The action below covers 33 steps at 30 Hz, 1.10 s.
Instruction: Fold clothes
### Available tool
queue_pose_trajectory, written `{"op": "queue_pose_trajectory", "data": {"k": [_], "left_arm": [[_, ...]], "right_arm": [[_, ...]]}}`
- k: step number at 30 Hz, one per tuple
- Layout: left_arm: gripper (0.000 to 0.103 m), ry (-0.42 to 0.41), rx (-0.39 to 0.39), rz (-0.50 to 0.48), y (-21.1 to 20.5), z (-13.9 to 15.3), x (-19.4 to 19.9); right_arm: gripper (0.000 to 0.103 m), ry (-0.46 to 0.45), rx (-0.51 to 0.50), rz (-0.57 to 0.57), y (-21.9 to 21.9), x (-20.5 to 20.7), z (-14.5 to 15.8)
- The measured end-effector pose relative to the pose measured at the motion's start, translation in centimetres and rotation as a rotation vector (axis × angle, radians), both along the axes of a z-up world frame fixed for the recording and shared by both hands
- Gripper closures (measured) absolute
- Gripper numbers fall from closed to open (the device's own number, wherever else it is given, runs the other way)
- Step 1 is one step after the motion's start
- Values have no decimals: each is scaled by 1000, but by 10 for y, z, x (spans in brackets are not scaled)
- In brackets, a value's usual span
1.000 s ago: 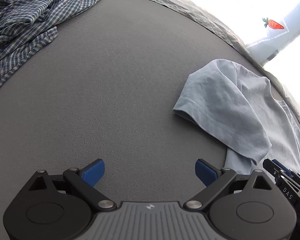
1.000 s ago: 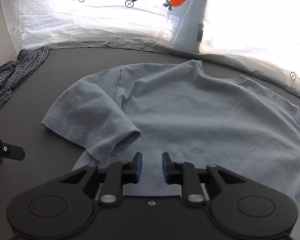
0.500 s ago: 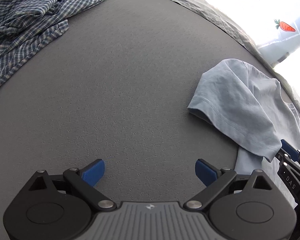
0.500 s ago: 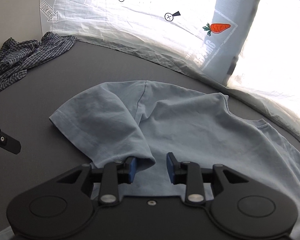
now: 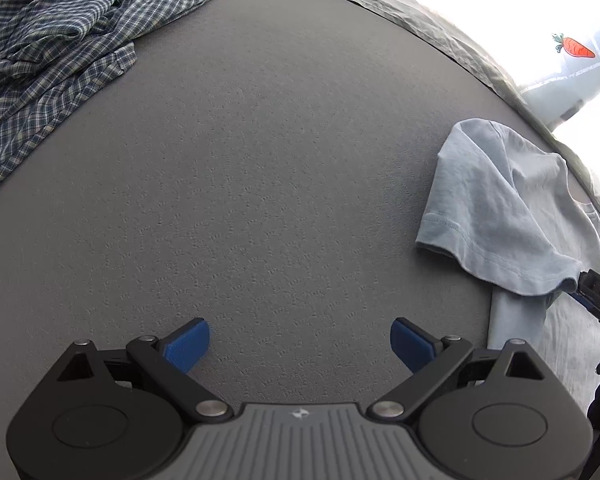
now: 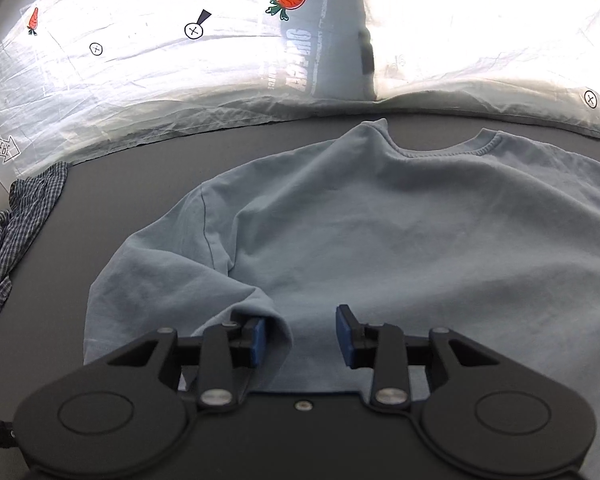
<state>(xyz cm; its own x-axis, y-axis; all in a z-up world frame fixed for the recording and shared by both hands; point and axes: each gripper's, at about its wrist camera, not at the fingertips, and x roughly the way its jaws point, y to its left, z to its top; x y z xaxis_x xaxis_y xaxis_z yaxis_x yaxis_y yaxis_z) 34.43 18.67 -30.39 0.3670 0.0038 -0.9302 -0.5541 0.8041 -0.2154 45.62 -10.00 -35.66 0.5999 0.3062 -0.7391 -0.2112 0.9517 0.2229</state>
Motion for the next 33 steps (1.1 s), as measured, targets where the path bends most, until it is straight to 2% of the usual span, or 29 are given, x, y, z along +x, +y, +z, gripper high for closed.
{"op": "queue_pose_trajectory", "data": {"k": [1, 4, 5, 8, 9, 11, 16, 18, 19, 21, 24, 27, 29, 31, 33], "left_arm": [[6, 2, 1, 3, 1, 0, 1], [6, 22, 13, 16, 5, 0, 5], [6, 27, 16, 20, 7, 0, 6], [6, 36, 16, 31, 12, -2, 9], [6, 38, 15, 33, 13, -2, 11], [6, 39, 17, 34, 14, -2, 13], [6, 45, 23, 15, 11, -3, 17], [6, 46, 21, 7, 9, -4, 18], [6, 46, 19, 3, 7, -4, 19], [6, 47, 20, -6, 4, -5, 20], [6, 45, 20, -19, 0, -6, 22], [6, 46, 17, -27, -1, -7, 24], [6, 45, 8, -22, -1, -7, 25], [6, 43, -2, -18, 1, -7, 25], [6, 39, -14, -18, 3, -6, 23]], "right_arm": [[66, 23, 38, -30, -8, 0, -1], [64, 151, 261, -178, -48, 5, -13], [64, 179, 308, -217, -59, 5, -16], [65, 244, 405, -316, -88, 6, -26], [65, 251, 417, -317, -94, 5, -27], [63, 238, 350, -264, -94, 2, -23], [57, 59, -25, -24, -64, -11, 8], [56, -11, -153, 68, -52, -20, 18], [55, -30, -180, 99, -49, -23, 22], [53, -56, -200, 150, -47, -28, 28], [53, -4, -74, 140, -57, -29, 29], [57, -20, -46, 129, -55, -36, 33], [72, -65, -58, 146, -46, -42, 38], [82, -110, -69, 162, -37, -47, 44], [85, -107, 43, 142, -34, -44, 50]]}}
